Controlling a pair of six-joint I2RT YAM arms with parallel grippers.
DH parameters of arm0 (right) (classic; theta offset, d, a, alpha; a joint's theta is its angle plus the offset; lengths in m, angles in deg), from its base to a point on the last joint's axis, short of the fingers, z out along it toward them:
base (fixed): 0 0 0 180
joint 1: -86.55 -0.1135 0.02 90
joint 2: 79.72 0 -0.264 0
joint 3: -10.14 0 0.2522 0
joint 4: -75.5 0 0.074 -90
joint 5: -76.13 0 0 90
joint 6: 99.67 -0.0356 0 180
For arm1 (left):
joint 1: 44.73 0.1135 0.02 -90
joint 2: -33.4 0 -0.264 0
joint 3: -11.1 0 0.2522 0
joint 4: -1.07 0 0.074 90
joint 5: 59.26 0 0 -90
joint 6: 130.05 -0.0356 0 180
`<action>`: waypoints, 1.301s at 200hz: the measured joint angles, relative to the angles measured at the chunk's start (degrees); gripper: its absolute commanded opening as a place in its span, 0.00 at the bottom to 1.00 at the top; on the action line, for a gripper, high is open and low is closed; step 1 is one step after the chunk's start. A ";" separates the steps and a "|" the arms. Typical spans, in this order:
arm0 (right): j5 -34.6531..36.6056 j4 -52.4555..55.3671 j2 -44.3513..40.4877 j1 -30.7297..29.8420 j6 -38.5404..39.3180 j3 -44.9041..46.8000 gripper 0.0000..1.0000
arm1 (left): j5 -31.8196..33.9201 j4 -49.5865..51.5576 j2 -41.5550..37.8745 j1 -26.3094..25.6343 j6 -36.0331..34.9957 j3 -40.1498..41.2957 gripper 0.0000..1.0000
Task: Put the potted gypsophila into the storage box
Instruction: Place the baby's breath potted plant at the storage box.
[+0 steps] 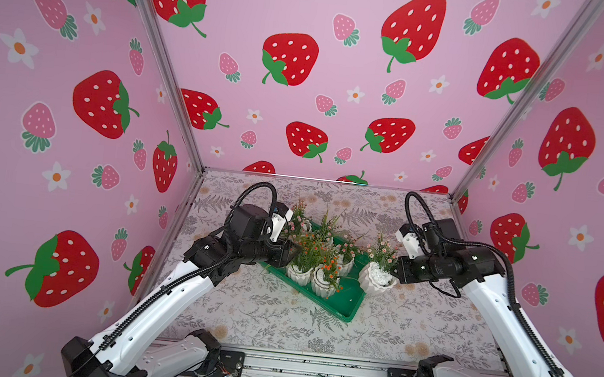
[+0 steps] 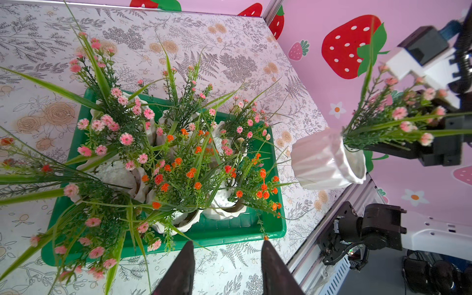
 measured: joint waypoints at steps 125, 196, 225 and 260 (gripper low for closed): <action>1.03 -7.43 8.96 -5.53 -1.92 1.46 0.00 | -3.19 0.44 -1.42 4.17 -0.39 1.25 0.45; 1.75 -9.73 12.55 -5.95 -3.08 1.86 0.00 | -5.73 0.42 -1.36 6.01 0.24 1.31 0.45; 1.92 -10.19 13.40 -6.01 -3.63 1.88 0.00 | -6.80 0.28 -1.36 6.86 0.83 1.75 0.45; 2.01 -10.84 14.34 -6.32 -3.93 1.95 0.00 | -8.24 0.13 -0.94 7.65 1.20 2.16 0.45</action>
